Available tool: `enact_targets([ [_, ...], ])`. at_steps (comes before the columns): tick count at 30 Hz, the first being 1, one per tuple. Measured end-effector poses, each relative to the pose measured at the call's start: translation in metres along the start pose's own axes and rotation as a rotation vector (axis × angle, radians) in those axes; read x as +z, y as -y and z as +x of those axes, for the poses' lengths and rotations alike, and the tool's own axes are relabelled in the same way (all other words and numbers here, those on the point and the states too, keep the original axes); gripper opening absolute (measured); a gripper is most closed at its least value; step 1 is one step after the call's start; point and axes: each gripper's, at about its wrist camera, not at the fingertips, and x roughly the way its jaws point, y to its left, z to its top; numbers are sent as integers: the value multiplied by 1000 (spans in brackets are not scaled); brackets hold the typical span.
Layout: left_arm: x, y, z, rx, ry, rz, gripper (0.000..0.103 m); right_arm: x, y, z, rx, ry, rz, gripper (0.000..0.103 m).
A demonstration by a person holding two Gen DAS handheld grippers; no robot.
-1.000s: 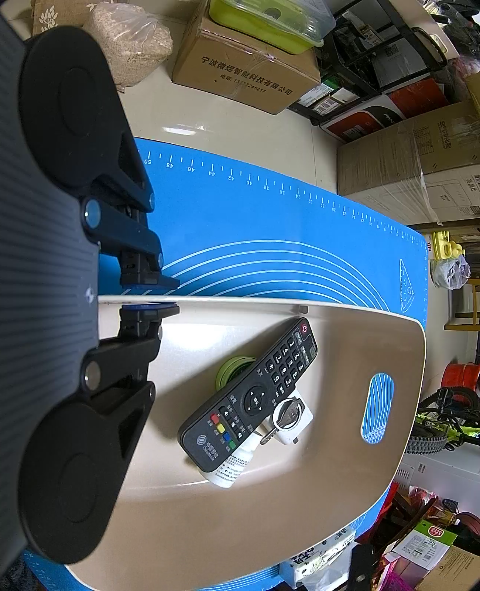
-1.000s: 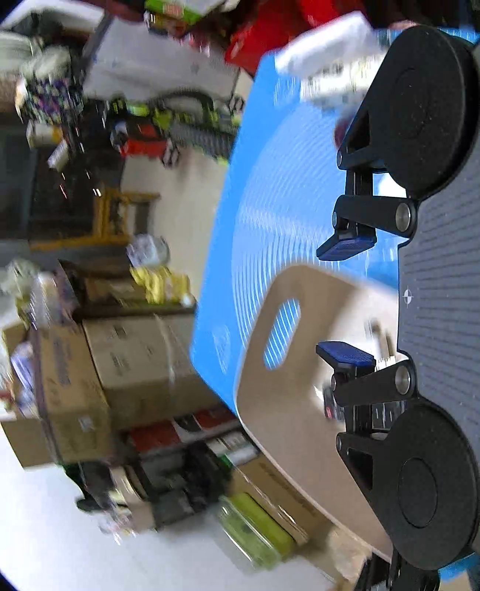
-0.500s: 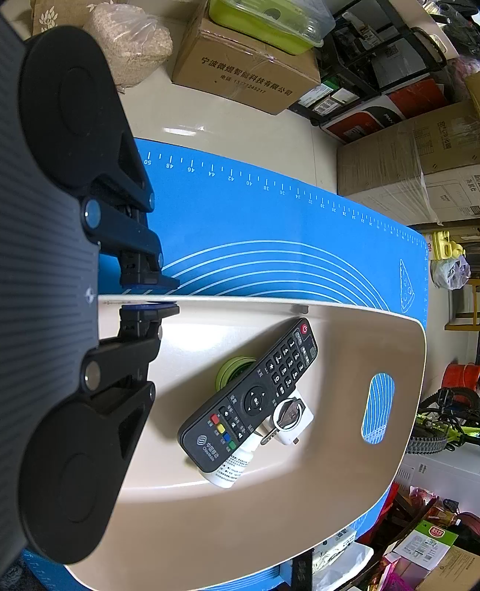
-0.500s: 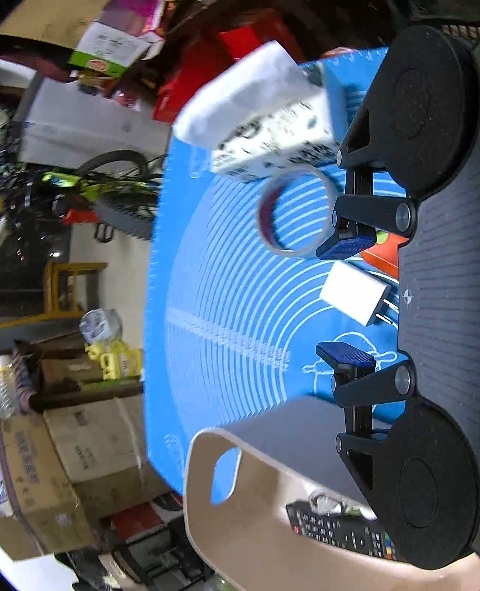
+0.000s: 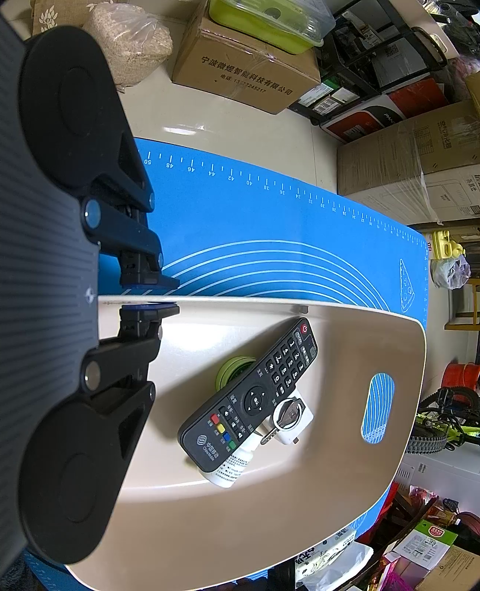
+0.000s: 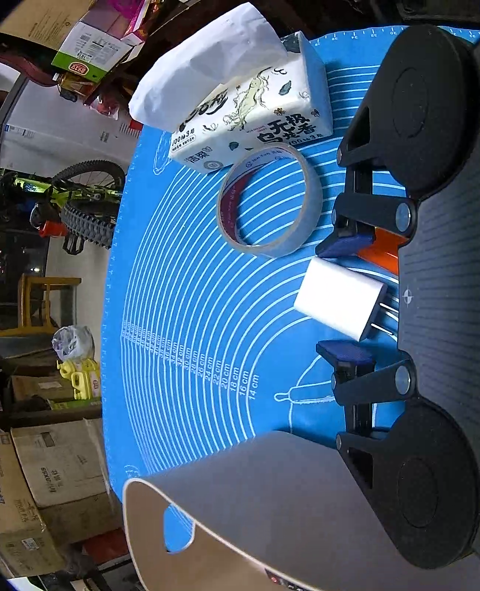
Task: Organize rigid objects
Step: 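Grasp the second white charger on the mat with the right tool, then carry the white charger over the bin beside the left tool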
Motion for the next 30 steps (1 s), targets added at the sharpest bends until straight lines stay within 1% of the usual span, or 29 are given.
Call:
enact_targets([
  [2,0,0,0,0,0,0,11,0,0,1,2,2,8,49],
  [5,0,0,0,0,0,0,11,-2,2,0,19,11,17,44],
  [6,0,0,0,-1,0,0,11,-3,1,0,16,13,8,42],
  [10,0,0,0,0,0,0,11,-9,-2,-13,-4,50,-27,42],
  [14,0,0,0,0,0,0,11,-6,-1,-39,8,115,-28,42],
  [18,0,0,0,1,-1,2,11,0,-4,-77,36,200,-18,42],
  [21,0,0,0,2,-1,3,11,4,-7,-109,79,268,12,42],
  [25,0,0,1,2,-2,4,11,8,-23,-147,153,346,-33,42],
  [27,0,1,1,4,-2,6,11,11,-39,-162,210,356,-85,42],
  [30,0,0,1,5,-2,7,11,13,-67,-176,289,342,-183,42],
])
